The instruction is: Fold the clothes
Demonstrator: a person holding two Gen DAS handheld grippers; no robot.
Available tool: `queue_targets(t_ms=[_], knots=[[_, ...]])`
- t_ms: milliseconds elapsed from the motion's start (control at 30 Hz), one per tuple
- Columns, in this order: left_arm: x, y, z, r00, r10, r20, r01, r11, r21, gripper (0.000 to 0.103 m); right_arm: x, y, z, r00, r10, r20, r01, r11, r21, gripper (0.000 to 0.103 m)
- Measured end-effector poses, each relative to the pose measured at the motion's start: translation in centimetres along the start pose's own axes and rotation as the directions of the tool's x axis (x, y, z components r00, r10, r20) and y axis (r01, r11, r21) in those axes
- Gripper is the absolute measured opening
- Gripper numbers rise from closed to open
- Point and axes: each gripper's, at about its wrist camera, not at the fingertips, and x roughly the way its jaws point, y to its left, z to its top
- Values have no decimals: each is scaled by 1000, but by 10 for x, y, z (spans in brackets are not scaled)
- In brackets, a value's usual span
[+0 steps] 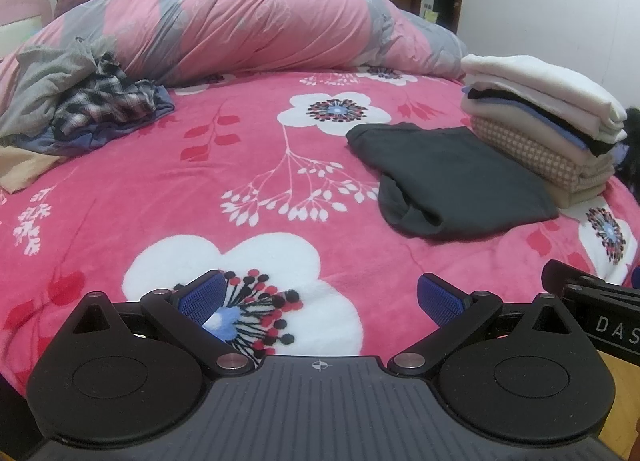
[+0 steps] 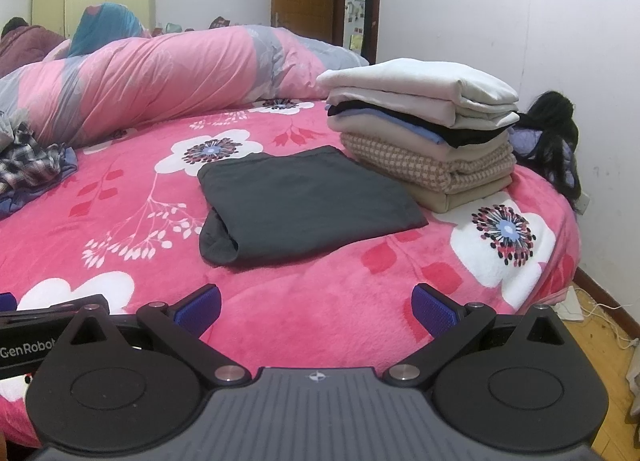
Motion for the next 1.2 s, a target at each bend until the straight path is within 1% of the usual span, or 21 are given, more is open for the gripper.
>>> queue_targets(t_ms=[1200], knots=[[3, 2, -1, 1000, 7, -16, -7, 1000, -3, 103, 2, 1, -1, 1000, 1, -8, -1, 1000, 3, 103]])
